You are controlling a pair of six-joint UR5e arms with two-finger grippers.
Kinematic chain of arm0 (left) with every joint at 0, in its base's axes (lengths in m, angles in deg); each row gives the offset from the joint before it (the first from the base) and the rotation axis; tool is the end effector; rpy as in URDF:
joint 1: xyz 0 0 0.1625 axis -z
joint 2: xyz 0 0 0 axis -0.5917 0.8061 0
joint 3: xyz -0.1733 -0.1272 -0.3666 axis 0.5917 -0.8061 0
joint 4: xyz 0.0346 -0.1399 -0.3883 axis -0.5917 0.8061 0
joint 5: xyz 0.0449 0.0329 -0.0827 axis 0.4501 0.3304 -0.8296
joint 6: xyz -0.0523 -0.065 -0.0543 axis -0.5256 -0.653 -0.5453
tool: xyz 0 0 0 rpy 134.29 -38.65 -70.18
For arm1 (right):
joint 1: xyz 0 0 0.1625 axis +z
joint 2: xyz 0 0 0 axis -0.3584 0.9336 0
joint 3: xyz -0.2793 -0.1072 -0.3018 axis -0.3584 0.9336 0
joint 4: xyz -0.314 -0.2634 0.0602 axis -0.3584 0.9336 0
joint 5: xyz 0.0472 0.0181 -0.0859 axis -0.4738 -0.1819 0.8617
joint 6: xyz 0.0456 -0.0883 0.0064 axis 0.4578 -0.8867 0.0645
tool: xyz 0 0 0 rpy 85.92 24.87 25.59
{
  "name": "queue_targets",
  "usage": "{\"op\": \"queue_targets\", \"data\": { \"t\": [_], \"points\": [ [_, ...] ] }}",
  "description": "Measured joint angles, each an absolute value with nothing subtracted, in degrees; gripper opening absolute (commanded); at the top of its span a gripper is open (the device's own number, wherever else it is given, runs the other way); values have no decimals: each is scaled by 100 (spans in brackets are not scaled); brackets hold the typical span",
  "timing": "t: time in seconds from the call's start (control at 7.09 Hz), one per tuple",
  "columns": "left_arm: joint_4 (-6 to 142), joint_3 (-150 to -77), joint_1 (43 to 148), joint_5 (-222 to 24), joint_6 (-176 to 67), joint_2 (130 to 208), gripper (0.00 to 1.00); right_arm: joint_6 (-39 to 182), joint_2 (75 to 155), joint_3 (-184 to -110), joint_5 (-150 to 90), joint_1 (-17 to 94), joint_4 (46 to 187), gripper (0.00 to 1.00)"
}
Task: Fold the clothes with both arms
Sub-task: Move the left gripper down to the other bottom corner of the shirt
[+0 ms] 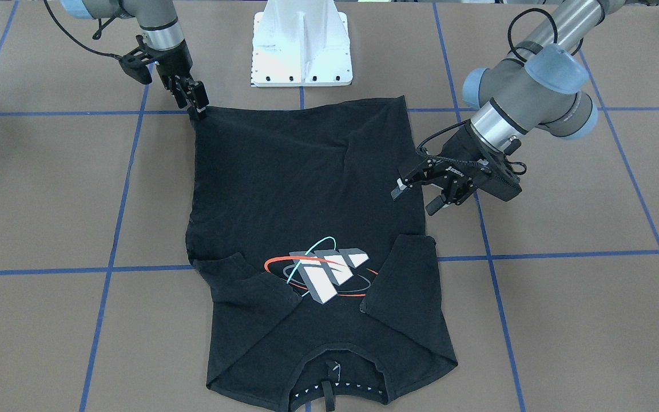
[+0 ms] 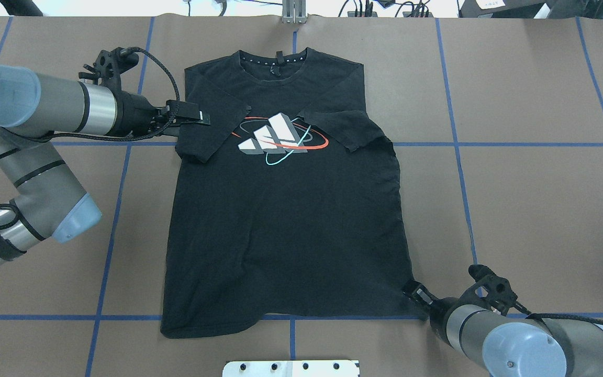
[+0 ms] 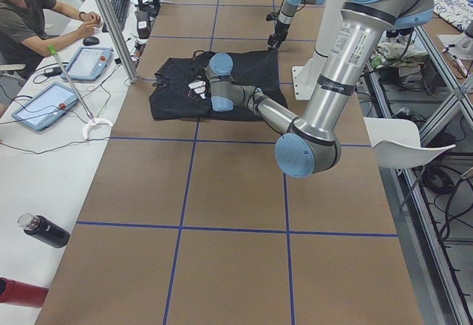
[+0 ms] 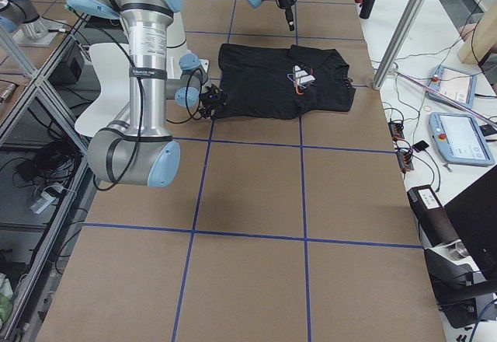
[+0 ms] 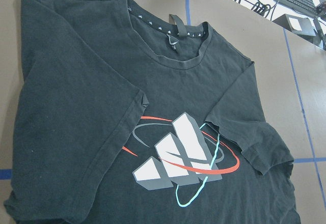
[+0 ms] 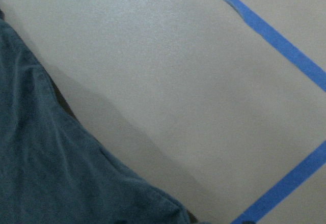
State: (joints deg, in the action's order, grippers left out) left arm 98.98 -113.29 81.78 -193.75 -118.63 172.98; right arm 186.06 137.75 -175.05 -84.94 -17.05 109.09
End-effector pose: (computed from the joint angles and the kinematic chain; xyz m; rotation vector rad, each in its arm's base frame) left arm 0.3773 -0.5115 0.3061 0.3291 1.3987 -0.1668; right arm -0.4534 -0.1864 0.3894 -0.0780 -0.8941 0.8221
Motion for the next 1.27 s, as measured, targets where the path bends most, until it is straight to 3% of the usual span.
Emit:
{"op": "queue_targets", "data": {
  "t": [0.28,1.27],
  "points": [
    [9901,-11307,8174,-19367,-11862,17299,98,18608,13788,-17503,-8480,-1704,10910,0],
    [9859,-11550,8107,-19631,-12871,17016,98,18606,13859,-17834,-8633,-1700,10912,0]
  ]
}}
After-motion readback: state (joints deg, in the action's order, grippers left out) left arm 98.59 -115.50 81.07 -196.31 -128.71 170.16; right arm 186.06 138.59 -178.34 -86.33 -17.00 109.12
